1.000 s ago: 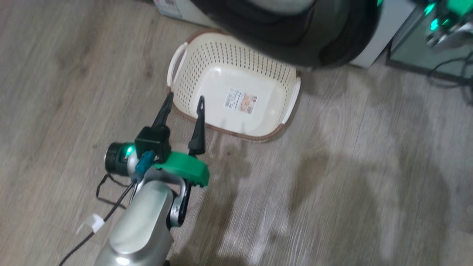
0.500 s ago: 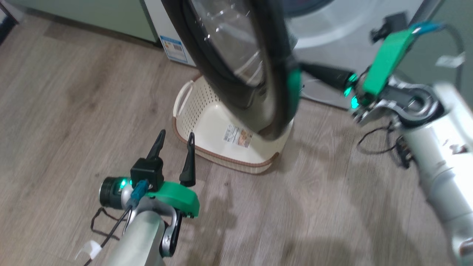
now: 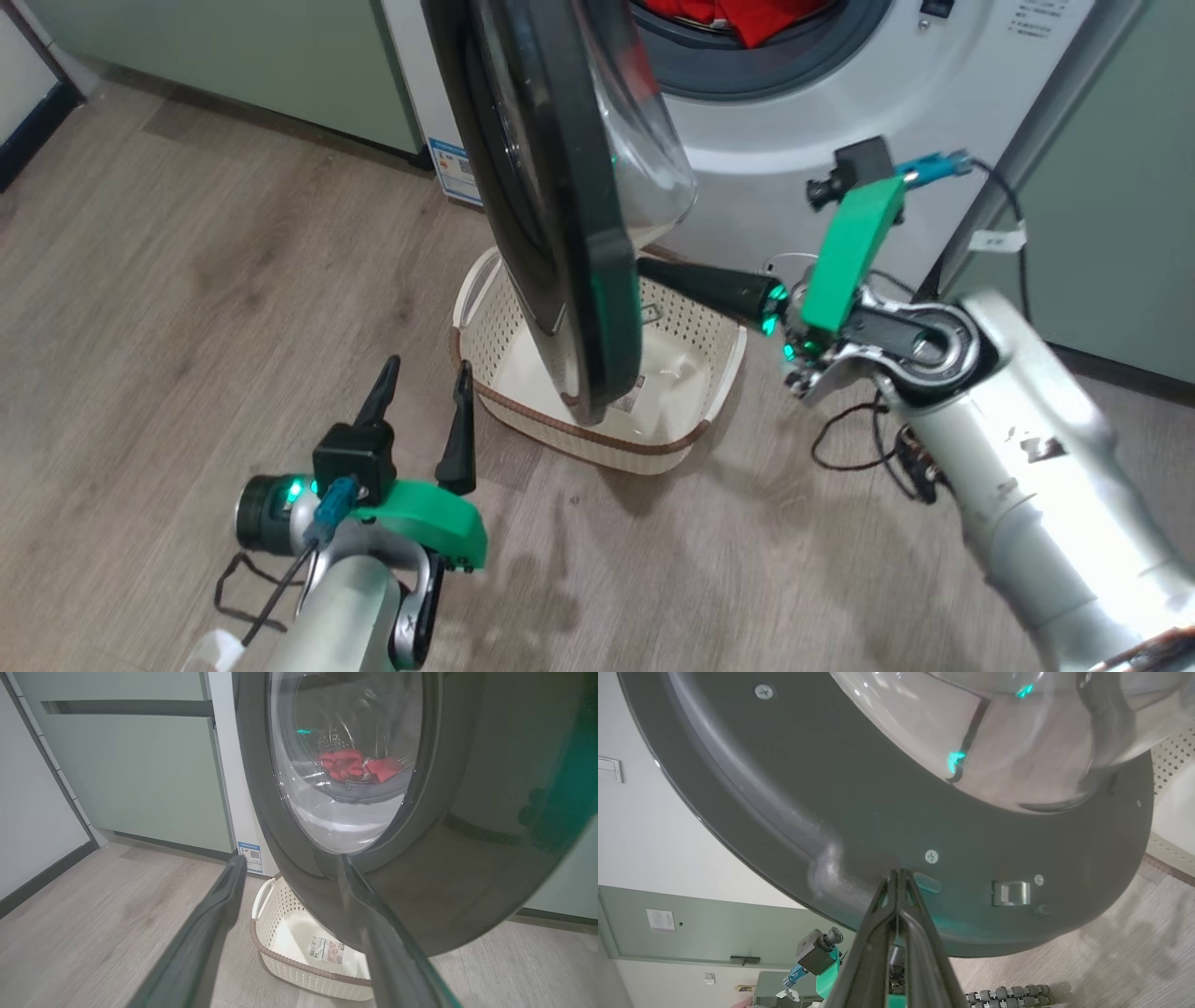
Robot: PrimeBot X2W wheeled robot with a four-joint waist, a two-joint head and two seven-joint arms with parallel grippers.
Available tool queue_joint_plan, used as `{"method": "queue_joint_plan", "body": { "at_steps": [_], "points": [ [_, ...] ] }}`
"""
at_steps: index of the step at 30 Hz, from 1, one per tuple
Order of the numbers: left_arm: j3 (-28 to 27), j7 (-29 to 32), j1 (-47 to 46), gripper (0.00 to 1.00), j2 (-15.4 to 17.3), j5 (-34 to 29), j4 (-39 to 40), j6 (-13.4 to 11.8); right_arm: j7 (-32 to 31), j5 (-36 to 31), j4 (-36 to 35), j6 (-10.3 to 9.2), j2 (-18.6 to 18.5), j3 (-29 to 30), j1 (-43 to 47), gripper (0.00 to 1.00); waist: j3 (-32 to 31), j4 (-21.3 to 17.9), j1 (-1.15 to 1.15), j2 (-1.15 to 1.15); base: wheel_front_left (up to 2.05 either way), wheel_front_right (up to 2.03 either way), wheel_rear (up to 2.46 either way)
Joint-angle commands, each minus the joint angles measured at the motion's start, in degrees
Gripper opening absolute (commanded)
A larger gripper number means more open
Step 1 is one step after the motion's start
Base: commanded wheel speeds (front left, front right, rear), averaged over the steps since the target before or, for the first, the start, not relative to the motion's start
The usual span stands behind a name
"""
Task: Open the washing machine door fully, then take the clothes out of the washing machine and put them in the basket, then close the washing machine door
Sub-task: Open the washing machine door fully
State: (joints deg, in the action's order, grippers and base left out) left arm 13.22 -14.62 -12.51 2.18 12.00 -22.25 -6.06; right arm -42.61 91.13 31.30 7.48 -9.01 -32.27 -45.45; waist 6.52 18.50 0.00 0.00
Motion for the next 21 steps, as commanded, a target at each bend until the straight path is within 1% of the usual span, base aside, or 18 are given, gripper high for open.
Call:
{"method": "queue_joint_plan", "body": {
  "at_steps": [1,7,12,13,14,15,16,18,21],
  "points": [
    [-2.5,-0.4,-1.1,1.0,0.7,-0.9,1.7,0.0,0.8,-0.5,-1.9,0.01,1.7,-0.3,-0.1,0.0,-0.1,0.1,0.0,0.0,0.0,0.0,0.0],
    [-4.1,-0.4,-1.0,1.0,0.7,-1.7,1.7,0.5,3.7,-1.4,-0.9,0.01,2.7,0.2,0.3,0.0,0.0,-0.3,0.0,0.0,0.0,0.0,0.0],
    [-5.4,-0.4,-0.7,1.0,0.7,-2.4,1.7,0.7,6.7,-2.0,-0.5,0.01,1.8,1.3,1.3,0.0,-0.3,-1.4,0.0,0.0,0.0,0.0,0.0],
    [-5.7,-0.4,-0.6,1.0,0.7,-2.5,1.6,0.7,7.5,-2.1,-0.6,0.01,1.5,1.6,1.7,0.18,-0.5,-1.7,0.0,0.0,0.0,0.0,0.0],
    [-6.1,-0.4,-0.4,1.0,0.7,-2.7,1.6,0.8,8.4,-2.3,-0.8,0.01,1.3,1.9,2.2,0.41,-0.7,-2.1,0.0,0.0,0.0,0.0,0.0],
    [-6.1,-0.4,-0.4,1.0,0.7,-2.7,1.6,0.8,8.4,-2.3,-0.8,0.01,1.3,1.9,2.2,0.41,-0.7,-2.1,0.0,0.0,0.0,0.0,0.0],
    [-6.5,-0.4,-0.2,1.0,0.7,-2.9,1.5,0.9,9.0,-2.3,-1.3,0.01,1.0,2.0,2.7,1.0,-1.0,-2.4,0.0,0.0,0.0,0.0,0.0],
    [-7.3,-0.4,0.1,1.0,0.7,-3.5,1.2,1.3,10.7,-2.7,-2.1,0.01,0.2,2.3,4.1,1.0,-1.7,-3.1,0.0,0.0,0.0,0.0,0.0],
    [-8.4,-0.4,0.8,1.0,0.7,-4.4,1.0,1.8,15.1,-4.2,-3.5,0.01,-1.0,2.6,6.4,1.0,-2.8,-4.3,0.0,0.0,0.0,0.0,0.0]
  ]
}}
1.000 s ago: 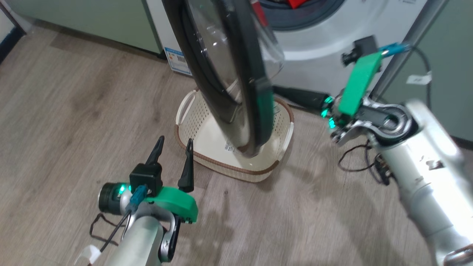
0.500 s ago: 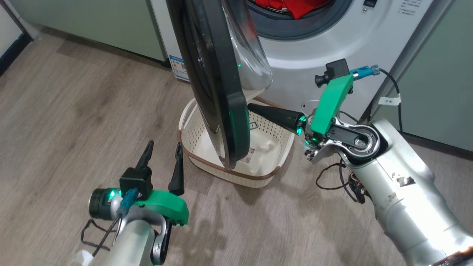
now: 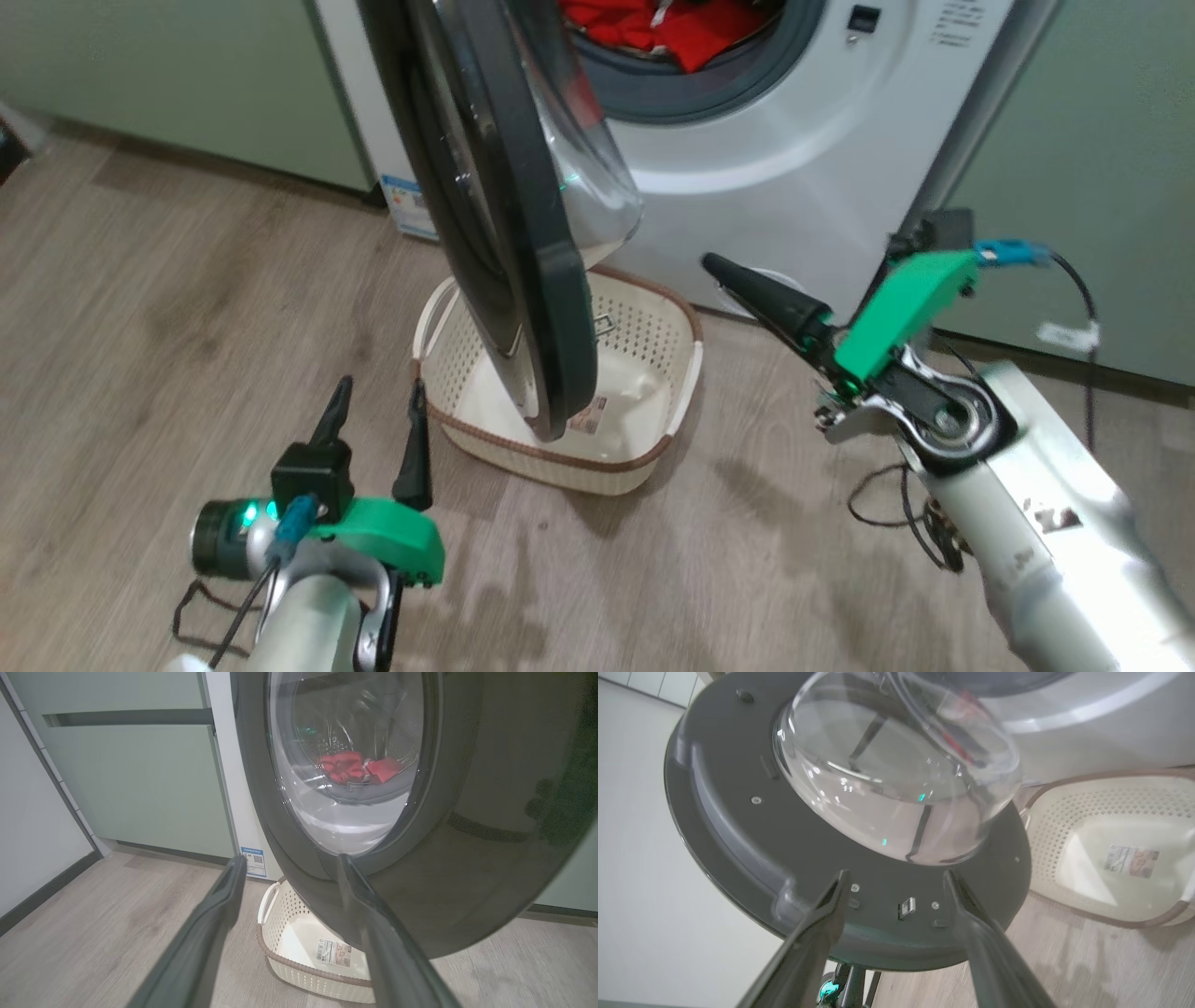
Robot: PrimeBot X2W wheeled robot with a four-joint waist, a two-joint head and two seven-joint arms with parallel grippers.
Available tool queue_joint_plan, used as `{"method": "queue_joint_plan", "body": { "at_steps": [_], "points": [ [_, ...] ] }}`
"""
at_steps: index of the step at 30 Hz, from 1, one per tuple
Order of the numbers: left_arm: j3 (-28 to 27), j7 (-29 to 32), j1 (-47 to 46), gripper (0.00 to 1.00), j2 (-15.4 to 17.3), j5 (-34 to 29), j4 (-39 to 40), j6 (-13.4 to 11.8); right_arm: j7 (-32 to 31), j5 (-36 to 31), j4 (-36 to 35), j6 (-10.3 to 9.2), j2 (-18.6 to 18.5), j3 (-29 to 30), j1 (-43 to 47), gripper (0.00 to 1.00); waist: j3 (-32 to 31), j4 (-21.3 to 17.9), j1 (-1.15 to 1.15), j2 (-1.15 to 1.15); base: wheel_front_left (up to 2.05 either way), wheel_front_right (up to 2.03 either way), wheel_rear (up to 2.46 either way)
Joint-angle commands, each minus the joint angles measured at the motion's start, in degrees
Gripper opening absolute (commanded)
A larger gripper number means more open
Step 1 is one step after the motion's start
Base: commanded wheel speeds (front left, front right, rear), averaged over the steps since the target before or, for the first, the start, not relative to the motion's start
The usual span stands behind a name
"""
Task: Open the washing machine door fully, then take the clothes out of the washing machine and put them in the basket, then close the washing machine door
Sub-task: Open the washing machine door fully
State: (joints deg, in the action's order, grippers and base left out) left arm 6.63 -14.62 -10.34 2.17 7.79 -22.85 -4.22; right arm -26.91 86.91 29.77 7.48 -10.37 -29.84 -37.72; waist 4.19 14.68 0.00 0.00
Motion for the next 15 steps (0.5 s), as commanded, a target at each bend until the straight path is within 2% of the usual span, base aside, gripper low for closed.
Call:
{"method": "queue_joint_plan", "body": {
  "at_steps": [1,7,8,15],
  "points": [
    [-2.3,-0.4,-1.2,1.0,0.7,-0.5,1.5,0.2,1.4,-0.7,-2.3,0.01,-0.1,0.2,-0.5,1.0,-0.8,-0.8,0.0,0.0,0.0,0.0,0.0],
    [-5.3,-0.4,0.2,1.0,1.0,-2.2,1.5,1.1,14.4,-5.1,-3.7,0.01,-3.2,-1.1,3.4,1.0,-2.9,-3.6,0.0,0.0,0.0,0.0,0.0],
    [-6.1,-0.4,0.8,1.0,1.0,-2.7,1.8,1.3,18.9,-6.2,-3.8,0.01,-4.1,-2.0,4.3,1.0,-3.3,-4.7,0.0,0.0,0.0,0.0,0.0],
    [-8.3,-0.4,1.8,1.0,1.0,-3.5,1.8,1.9,35.4,-10.9,-3.1,0.01,-9.7,-6.4,7.5,1.0,-4.8,-7.0,0.0,0.0,0.0,0.0,0.0]
  ]
}}
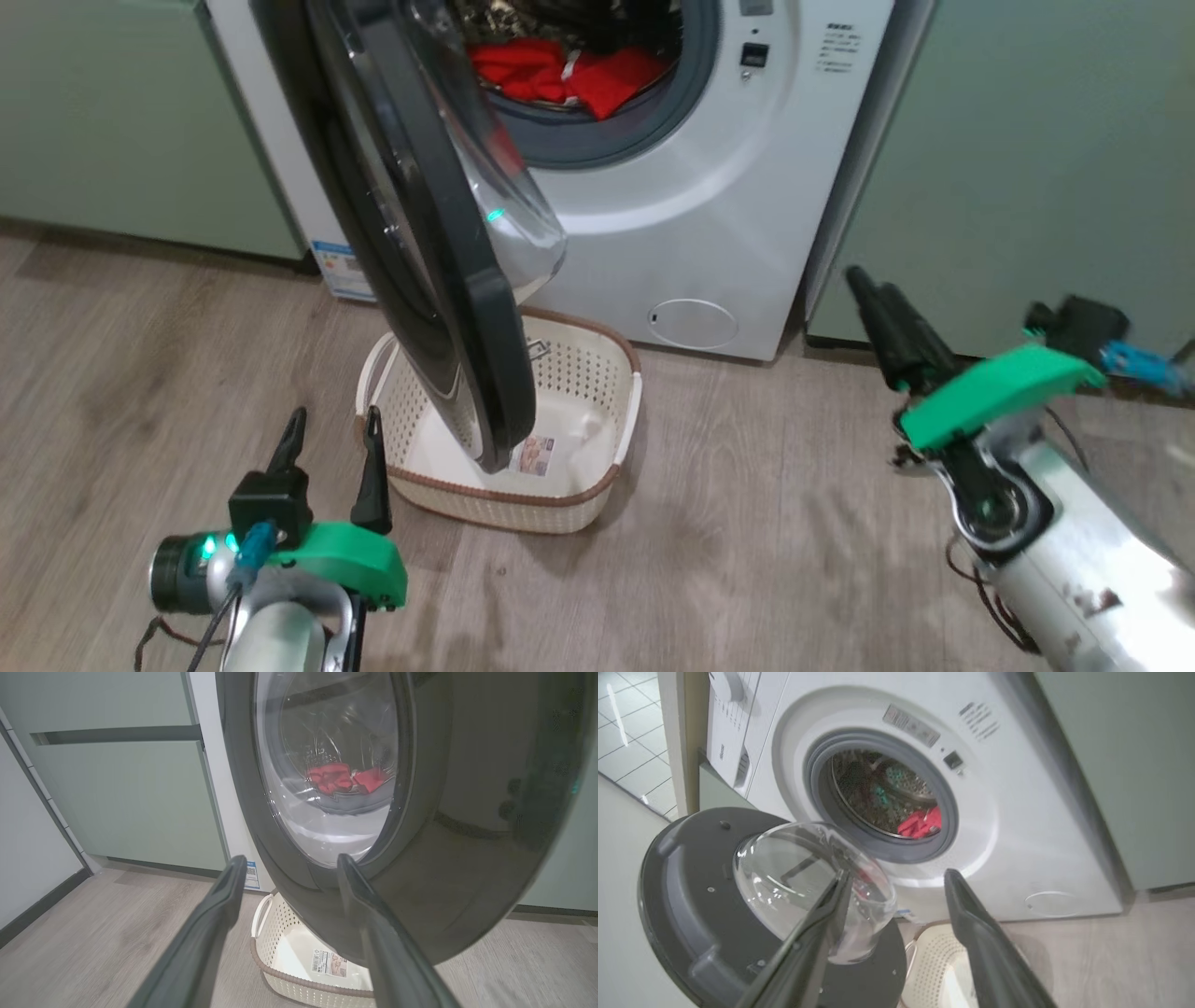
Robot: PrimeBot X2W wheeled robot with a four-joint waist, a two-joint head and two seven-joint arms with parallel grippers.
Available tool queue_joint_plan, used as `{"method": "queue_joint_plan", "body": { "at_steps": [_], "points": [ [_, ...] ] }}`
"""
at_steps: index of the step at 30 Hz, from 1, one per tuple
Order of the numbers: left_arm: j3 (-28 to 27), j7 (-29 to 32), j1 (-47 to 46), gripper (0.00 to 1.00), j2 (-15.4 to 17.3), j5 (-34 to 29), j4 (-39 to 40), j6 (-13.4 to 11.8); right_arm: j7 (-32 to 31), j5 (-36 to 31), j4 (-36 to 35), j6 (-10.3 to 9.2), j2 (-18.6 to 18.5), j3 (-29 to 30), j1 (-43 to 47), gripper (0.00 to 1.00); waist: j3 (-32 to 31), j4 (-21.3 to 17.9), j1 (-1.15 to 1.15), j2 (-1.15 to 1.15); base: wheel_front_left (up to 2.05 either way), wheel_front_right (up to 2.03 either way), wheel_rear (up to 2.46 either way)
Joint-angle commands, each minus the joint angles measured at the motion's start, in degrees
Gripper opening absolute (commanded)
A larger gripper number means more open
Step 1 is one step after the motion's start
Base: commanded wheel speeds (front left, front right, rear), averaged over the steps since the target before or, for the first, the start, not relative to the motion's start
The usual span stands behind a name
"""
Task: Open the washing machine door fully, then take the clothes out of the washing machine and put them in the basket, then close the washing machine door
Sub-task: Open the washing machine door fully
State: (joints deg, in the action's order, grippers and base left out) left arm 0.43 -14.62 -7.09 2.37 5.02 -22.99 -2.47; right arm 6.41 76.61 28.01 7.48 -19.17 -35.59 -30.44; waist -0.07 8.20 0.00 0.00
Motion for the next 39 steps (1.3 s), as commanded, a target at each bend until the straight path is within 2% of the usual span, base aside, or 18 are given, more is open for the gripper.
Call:
{"method": "queue_joint_plan", "body": {
  "at_steps": [1,5,6,7,10,17,20,26,32,39],
  "points": [
    [-2.4,-0.4,-1.4,1.0,0.7,-0.8,1.9,0.1,4.4,-1.4,-1.0,0.01,-1.8,-1.3,0.8,1.0,-0.7,-0.8,0.0,0.0,0.0,0.0,0.0],
    [-3.0,-0.4,-0.8,1.0,0.7,-1.0,1.8,0.4,8.4,-6.1,0.9,0.01,-4.4,-2.6,3.0,1.0,-1.5,-1.5,0.0,0.0,0.0,0.0,0.0],
    [-3.2,-0.4,-0.7,1.0,0.7,-1.0,1.8,0.4,8.5,-7.9,1.0,0.01,-4.6,-1.0,3.5,1.0,-1.6,-1.7,0.0,0.0,0.0,0.0,0.0],
    [-3.5,-0.4,-0.5,1.0,0.6,-1.1,1.9,0.4,8.5,-12.5,0.3,0.01,-3.9,4.6,5.3,1.0,-1.7,-2.3,0.0,0.0,0.0,0.0,0.0],
    [-3.7,-0.4,-0.5,1.0,0.6,-1.1,2.0,0.5,8.6,-21.6,-2.1,0.01,-1.7,12.7,9.1,1.0,-1.8,-2.8,0.0,0.0,0.0,0.0,0.0],
    [-3.6,-0.4,-0.8,1.0,0.6,-1.4,2.0,0.6,8.6,-43.7,-9.7,0.01,4.0,26.0,17.0,1.0,-1.7,-3.1,0.0,0.0,0.0,0.0,0.0],
    [-3.7,-0.4,-0.8,1.0,0.5,-1.4,1.8,0.6,8.6,-50.2,-11.9,0.01,6.2,29.9,20.0,1.0,-1.7,-2.8,0.0,0.0,0.0,0.0,0.0],
    [-3.8,-0.4,-0.6,1.0,0.5,-1.1,1.6,0.5,8.6,-56.3,-13.6,0.01,7.8,32.7,24.0,1.0,-2.0,-2.3,0.0,0.0,0.0,0.0,0.0],
    [-3.6,-0.4,-0.5,1.0,0.5,-0.6,1.3,0.3,8.6,-62.6,-15.5,0.01,7.8,33.4,28.9,1.0,-2.4,-1.7,0.0,0.0,0.0,0.0,0.0],
    [-3.8,-0.4,-0.5,1.0,0.5,-0.5,1.5,0.2,8.6,-63.7,-15.1,0.01,8.8,34.6,30.2,1.0,-2.4,-1.9,0.0,0.0,0.0,0.0,0.0]
  ]
}}
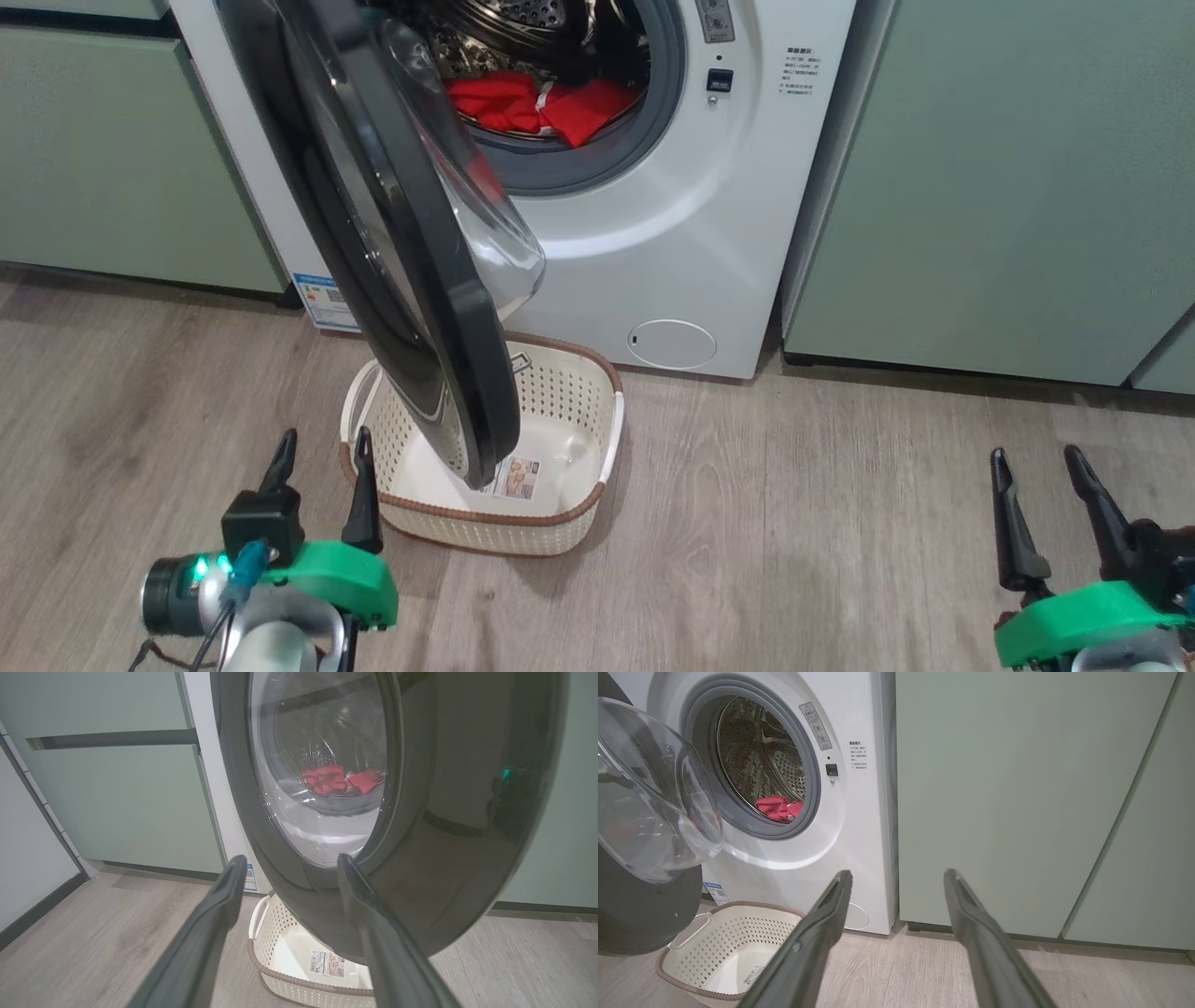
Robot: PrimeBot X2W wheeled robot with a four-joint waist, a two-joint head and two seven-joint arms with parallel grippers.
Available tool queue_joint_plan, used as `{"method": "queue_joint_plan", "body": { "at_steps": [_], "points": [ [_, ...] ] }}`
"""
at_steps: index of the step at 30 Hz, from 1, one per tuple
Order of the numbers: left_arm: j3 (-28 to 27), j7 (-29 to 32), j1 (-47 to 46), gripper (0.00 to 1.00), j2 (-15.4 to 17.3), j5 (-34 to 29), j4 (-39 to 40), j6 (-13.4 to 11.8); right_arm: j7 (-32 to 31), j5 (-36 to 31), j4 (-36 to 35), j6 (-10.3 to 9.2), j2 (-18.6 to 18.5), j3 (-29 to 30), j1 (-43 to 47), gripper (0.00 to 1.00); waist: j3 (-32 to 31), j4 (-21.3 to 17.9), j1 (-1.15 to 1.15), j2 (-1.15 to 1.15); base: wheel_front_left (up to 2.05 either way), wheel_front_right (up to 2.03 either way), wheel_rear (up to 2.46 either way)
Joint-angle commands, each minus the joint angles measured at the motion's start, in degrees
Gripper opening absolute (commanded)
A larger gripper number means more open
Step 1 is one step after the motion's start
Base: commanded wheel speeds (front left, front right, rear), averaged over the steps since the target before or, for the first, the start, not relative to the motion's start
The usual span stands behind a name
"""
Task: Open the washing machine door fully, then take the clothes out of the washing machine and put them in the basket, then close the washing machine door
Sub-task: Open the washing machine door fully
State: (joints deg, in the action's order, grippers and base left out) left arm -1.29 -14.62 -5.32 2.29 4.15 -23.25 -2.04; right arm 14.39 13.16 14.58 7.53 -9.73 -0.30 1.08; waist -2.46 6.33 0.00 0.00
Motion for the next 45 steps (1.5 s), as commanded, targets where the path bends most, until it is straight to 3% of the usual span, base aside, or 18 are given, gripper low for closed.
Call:
{"method": "queue_joint_plan", "body": {
  "at_steps": [1,20,21,22,23,30,37,42,45],
  "points": [
    [-2.1,-0.4,-2.3,1.0,0.6,0.3,1.7,-0.2,0.6,-0.2,-1.5,-0.04,-0.5,-0.7,-1.4,1.0,0.0,0.0,0.0,0.0,0.0,0.0,0.0],
    [-1.7,-0.4,-2.6,1.0,0.6,0.5,1.4,0.2,0.6,-0.4,-0.7,-0.04,-0.1,0.3,-2.2,1.0,0.5,0.3,0.0,0.0,0.0,0.0,0.0],
    [-1.7,-0.4,-2.6,0.69,0.6,0.5,1.4,0.3,0.6,-0.4,-0.6,-0.04,-0.1,0.2,-2.2,1.0,0.5,0.3,0.0,0.0,0.0,0.0,0.0],
    [-1.8,-0.4,-2.6,0.21,0.6,0.9,1.5,0.4,0.6,-0.4,-0.6,-0.04,0.0,0.2,-2.1,1.0,0.5,0.3,0.0,0.0,0.0,0.0,0.0],
    [-2.0,-0.4,-2.5,0.0,0.6,1.5,1.7,0.4,0.6,-0.4,-0.5,-0.04,0.0,0.2,-2.1,1.0,0.4,0.3,0.0,0.0,0.0,0.0,0.0],
    [-6.6,-0.4,-3.6,0.0,0.6,4.1,3.7,-0.1,0.6,-0.5,-0.4,-0.04,0.3,0.3,-1.5,1.0,0.3,0.2,0.0,0.0,0.0,0.0,0.0],
    [-11.6,-0.4,-8.7,0.0,0.8,5.2,11.0,0.7,0.6,-0.5,-0.4,-0.04,0.4,0.4,-0.8,1.0,0.2,0.4,0.0,0.0,0.0,0.0,0.0],
    [-8.2,-0.1,-13.8,0.0,0.7,4.5,19.3,1.1,0.6,-0.5,-0.4,-0.04,0.4,0.7,-0.4,1.0,0.0,0.9,0.0,0.0,0.0,0.0,0.0],
    [-1.5,3.5,-18.3,0.0,0.7,3.8,26.7,1.5,0.6,-0.5,-0.3,-0.04,0.4,0.8,-0.1,1.0,-0.1,1.2,0.0,0.0,0.0,0.0,0.0]
  ]
}}
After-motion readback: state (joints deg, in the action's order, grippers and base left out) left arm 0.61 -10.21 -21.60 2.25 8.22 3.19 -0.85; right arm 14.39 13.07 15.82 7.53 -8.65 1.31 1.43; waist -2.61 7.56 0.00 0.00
